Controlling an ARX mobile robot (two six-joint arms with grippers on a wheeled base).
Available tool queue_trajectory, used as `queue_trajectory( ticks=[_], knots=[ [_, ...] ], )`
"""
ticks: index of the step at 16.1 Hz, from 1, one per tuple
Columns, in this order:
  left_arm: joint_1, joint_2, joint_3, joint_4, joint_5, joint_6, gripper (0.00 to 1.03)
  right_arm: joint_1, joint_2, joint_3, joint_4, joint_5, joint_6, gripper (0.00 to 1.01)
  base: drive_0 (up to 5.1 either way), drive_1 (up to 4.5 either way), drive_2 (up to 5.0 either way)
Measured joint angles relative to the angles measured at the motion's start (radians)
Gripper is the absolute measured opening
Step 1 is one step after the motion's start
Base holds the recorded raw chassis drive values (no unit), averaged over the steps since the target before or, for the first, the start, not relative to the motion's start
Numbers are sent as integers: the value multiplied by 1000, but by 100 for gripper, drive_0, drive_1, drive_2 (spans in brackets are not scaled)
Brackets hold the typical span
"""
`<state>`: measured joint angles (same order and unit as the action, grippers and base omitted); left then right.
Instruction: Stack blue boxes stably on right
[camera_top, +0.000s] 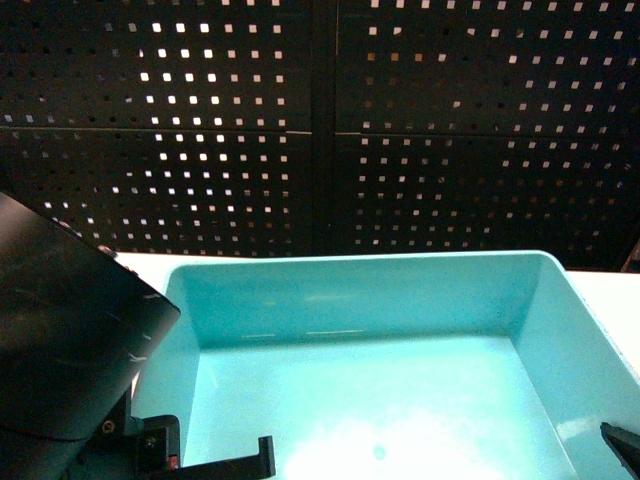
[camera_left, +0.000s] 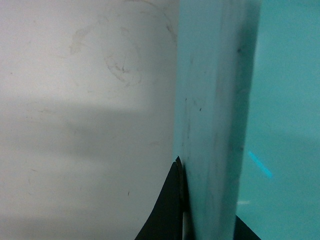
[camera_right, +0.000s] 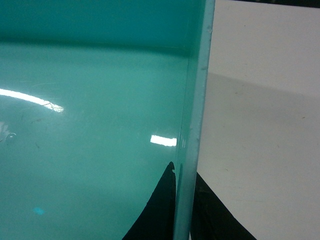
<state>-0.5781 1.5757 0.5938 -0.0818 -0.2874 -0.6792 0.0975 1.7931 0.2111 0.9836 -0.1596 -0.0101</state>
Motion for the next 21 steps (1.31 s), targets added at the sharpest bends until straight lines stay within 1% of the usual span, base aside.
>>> queue_trajectory(
  ticks=[1,2,3,4,5,6,7,8,9,10,12,13,14,15,16,17,18,20,21],
  knots=[
    [0,-19,2,-5,0,7,2,-7,-24,9,-34,-7,6,7,0,0,0],
    [0,-42,14,-23,-2,23,2,-16,-54,20,-91,-18,21,7,0,0,0],
    [7,-67,33,-31,-5,60,2,-29,-109,32,-161,-24,39,7,0,0,0],
    [10,-110,58,-45,-16,104,2,-47,-208,75,-243,-36,44,7,0,0,0],
    [17,-152,94,-47,-28,143,2,-57,-272,118,-293,-45,45,7,0,0,0],
    [23,-200,144,-37,-43,200,2,-70,-345,179,-343,-55,53,7,0,0,0],
    [25,-230,178,-33,-53,240,2,-84,-393,224,-374,-68,59,7,0,0,0],
    [23,-277,212,-7,-69,312,2,-101,-459,286,-417,-80,64,7,0,0,0],
    [21,-304,243,-2,-69,360,2,-113,-500,328,-446,-87,68,7,0,0,0],
    [15,-331,282,-6,-69,401,2,-130,-541,374,-481,-99,79,7,0,0,0],
    [3,-365,329,-3,-67,442,2,-148,-623,436,-553,-106,100,7,0,0,0],
    [-6,-389,348,-3,-62,452,2,-165,-686,462,-610,-112,106,7,0,0,0],
    [-18,-425,378,-16,-57,452,2,-186,-764,496,-658,-122,112,7,0,0,0],
    [-26,-452,410,-14,-48,462,2,-198,-811,526,-681,-127,117,7,0,0,0],
    [-32,-474,424,1,-49,473,2,-205,-855,555,-685,-127,118,7,0,0,0],
    [-40,-491,425,15,-51,492,2,-211,-879,561,-688,-131,119,7,0,0,0],
    [-39,-498,415,34,-50,502,2,-212,-891,561,-690,-129,123,7,0,0,0],
    [-38,-498,396,40,-53,504,2,-212,-888,557,-691,-131,123,7,0,0,0],
    [-37,-492,392,32,-54,504,2,-212,-872,545,-694,-131,134,7,0,0,0]
  ],
)
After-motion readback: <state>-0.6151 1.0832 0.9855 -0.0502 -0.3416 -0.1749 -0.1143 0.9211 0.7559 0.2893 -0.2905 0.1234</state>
